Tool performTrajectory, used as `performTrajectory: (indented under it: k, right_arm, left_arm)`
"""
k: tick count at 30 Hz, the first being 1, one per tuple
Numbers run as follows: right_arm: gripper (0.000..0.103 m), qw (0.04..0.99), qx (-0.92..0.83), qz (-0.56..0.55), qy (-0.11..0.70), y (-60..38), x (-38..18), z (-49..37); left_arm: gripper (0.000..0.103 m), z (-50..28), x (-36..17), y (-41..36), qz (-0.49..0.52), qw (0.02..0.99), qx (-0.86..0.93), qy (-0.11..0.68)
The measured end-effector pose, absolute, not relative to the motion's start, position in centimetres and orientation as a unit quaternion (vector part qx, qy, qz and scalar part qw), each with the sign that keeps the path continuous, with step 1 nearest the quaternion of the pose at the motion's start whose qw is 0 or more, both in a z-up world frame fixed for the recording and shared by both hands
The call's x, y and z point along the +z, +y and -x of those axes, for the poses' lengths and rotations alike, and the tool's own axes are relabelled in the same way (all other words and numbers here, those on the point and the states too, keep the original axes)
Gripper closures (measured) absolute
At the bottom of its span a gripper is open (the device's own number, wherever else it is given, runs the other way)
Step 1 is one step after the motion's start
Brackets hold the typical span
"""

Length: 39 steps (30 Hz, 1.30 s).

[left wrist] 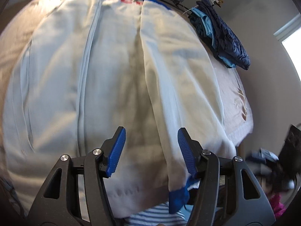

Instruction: Fold large clothes

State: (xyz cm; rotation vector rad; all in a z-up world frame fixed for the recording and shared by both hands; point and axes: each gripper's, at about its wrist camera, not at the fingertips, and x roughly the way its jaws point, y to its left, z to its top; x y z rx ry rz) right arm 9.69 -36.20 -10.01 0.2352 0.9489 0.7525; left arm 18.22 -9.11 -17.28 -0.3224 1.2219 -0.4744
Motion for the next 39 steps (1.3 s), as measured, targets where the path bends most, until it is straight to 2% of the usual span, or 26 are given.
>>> performTrajectory:
  k: [3, 4, 6, 12, 14, 15, 16, 18, 19, 20, 21, 22, 24, 26, 27, 28, 30, 33, 36, 39]
  right_arm:
    - [0.070, 0.827, 0.296, -0.153, 0.453, -40.0, -10.9, -10.4]
    - [0.066, 0.821, 0.286, -0.174, 0.462, -41.1, -11.6, -10.8]
    - [0.064, 0.801, 0.281, -0.214, 0.483, -42.6, -13.4, -11.6]
    - [0.064, 0.758, 0.317, -0.279, 0.496, -42.1, -16.6, -12.6]
    - [0.064, 0.772, 0.325, -0.250, 0.486, -41.2, -15.8, -12.2]
    - [0.060, 0.782, 0.332, -0.217, 0.480, -40.6, -15.1, -11.8]
    - [0.052, 0.789, 0.339, -0.190, 0.475, -39.9, -14.4, -11.7]
    - [0.049, 0.803, 0.345, -0.127, 0.469, -38.2, -13.8, -11.1]
    - [0.049, 0.808, 0.345, -0.095, 0.468, -37.4, -13.7, -10.9]
    - [0.049, 0.812, 0.342, -0.067, 0.468, -36.9, -13.8, -10.8]
    - [0.049, 0.821, 0.332, -0.027, 0.464, -35.9, -14.1, -10.7]
    - [0.049, 0.827, 0.326, 0.004, 0.459, -35.2, -14.3, -10.8]
    - [0.049, 0.830, 0.322, 0.042, 0.454, -34.3, -14.9, -10.9]
    - [0.061, 0.823, 0.330, 0.056, 0.459, -34.0, -15.5, -11.2]
    - [0.087, 0.814, 0.339, 0.054, 0.468, -33.8, -15.7, -11.4]
    - [0.098, 0.804, 0.348, 0.046, 0.480, -33.6, -15.9, -11.7]
    - [0.098, 0.788, 0.374, 0.006, 0.489, -34.5, -15.7, -11.8]
    - [0.098, 0.757, 0.435, -0.119, 0.473, -36.8, -13.4, -12.0]
    - [0.098, 0.739, 0.461, -0.212, 0.442, -40.2, -11.6, -12.1]
    - [0.098, 0.739, 0.431, -0.230, 0.464, -42.0, -12.8, -12.5]
  left_arm:
    - [0.044, -16.9, -18.3, -9.0, 0.167, 0.760, -0.233, 0.583]
    - [0.044, -16.6, -18.6, -8.9, 0.173, 0.756, -0.235, 0.586]
    - [0.044, -16.1, -19.1, -8.9, 0.192, 0.747, -0.242, 0.589]
    - [0.044, -15.1, -19.1, -8.3, 0.241, 0.730, -0.257, 0.586]
    - [0.044, -14.7, -19.1, -8.0, 0.242, 0.731, -0.261, 0.583]
    - [0.044, -14.6, -19.1, -8.1, 0.238, 0.732, -0.263, 0.582]
    - [0.044, -14.6, -19.3, -8.2, 0.231, 0.733, -0.265, 0.582]
    - [0.044, -14.6, -19.4, -8.7, 0.221, 0.735, -0.271, 0.581]
    - [0.054, -14.6, -19.4, -9.0, 0.220, 0.733, -0.277, 0.581]
    - [0.077, -14.7, -19.5, -9.3, 0.217, 0.728, -0.286, 0.584]
    - [0.088, -14.7, -19.6, -9.7, 0.216, 0.720, -0.296, 0.589]
    - [0.093, -14.7, -19.5, -10.0, 0.212, 0.718, -0.303, 0.590]
    - [0.096, -14.7, -19.1, -10.2, 0.211, 0.720, -0.309, 0.584]
    - [0.098, -14.8, -18.4, -10.2, 0.217, 0.719, -0.321, 0.577]
    - [0.098, -14.8, -17.8, -10.2, 0.221, 0.719, -0.330, 0.571]
    - [0.098, -14.8, -17.5, -10.2, 0.225, 0.718, -0.335, 0.567]
    - [0.098, -14.9, -16.6, -9.9, 0.251, 0.710, -0.350, 0.557]
    - [0.098, -15.0, -15.8, -9.0, 0.300, 0.689, -0.379, 0.540]
    - [0.098, -14.9, -17.2, -9.4, 0.291, 0.684, -0.369, 0.558]
    - [0.098, -14.5, -19.4, -10.2, 0.264, 0.685, -0.344, 0.586]
